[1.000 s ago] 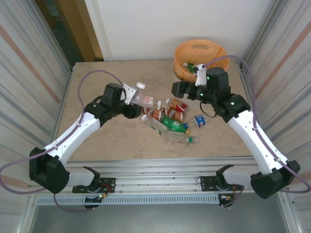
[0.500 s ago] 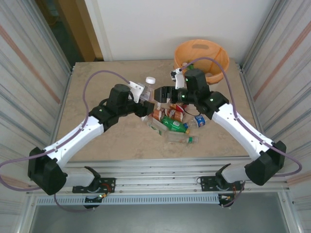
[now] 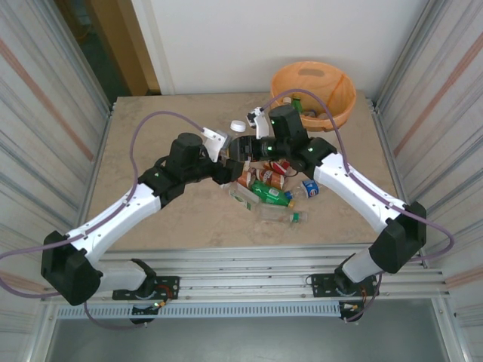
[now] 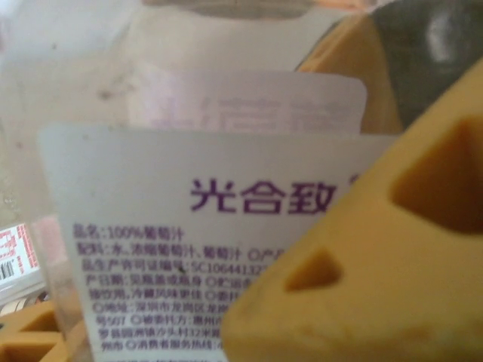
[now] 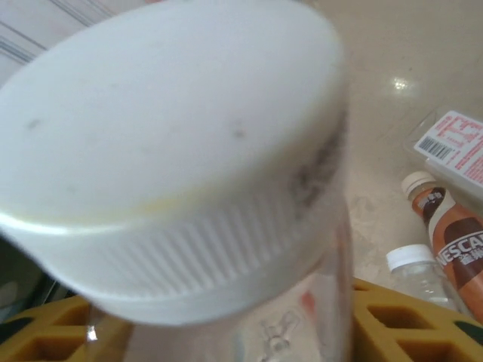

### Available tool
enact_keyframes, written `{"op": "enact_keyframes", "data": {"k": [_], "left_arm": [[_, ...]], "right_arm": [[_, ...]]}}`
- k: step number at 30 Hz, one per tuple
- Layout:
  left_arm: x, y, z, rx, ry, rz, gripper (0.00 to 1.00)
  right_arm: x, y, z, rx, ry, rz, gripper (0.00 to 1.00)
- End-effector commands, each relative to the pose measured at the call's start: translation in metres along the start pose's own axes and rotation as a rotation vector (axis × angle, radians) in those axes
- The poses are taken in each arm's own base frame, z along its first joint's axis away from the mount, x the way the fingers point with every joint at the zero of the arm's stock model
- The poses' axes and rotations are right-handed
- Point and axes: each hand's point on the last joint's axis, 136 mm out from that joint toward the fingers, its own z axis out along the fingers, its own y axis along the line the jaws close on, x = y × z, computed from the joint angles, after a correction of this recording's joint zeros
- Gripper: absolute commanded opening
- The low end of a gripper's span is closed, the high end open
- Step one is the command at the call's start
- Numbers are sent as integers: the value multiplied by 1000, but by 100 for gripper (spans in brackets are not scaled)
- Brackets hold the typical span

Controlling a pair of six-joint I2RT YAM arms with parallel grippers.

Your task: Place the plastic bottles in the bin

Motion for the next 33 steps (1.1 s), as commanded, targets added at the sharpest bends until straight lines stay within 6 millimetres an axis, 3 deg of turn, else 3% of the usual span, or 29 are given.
{"op": "enact_keyframes", "data": {"k": [1,4,6,13,19,25,31,33], "left_arm": [[-17,-32,-14,108,-66,59,46],[-19,-32,-17,104,-76,54,48],[-21,-32,-20,96,-86,49,55],[-37,-33,-47,72,-186,31,98],[-48,-24,-79,1,-303,7,99],[-43,1,-93,-136,-352,-49,99],[-38,19,-104,-230,-385,-111,99],[-36,24,-105,-258,-392,-135,99]], "right_arm": [[-15,4,1,-8,-40,-8,43],[-15,3,-1,7,-44,-15,29],[-17,2,-4,15,-52,-19,21],[-30,1,-27,58,-98,-42,13],[-58,4,-68,124,-173,-94,11],[-109,-2,-129,219,-318,-132,11],[-166,-39,-189,335,-458,-96,10],[-180,-57,-199,373,-479,-71,10]]}}
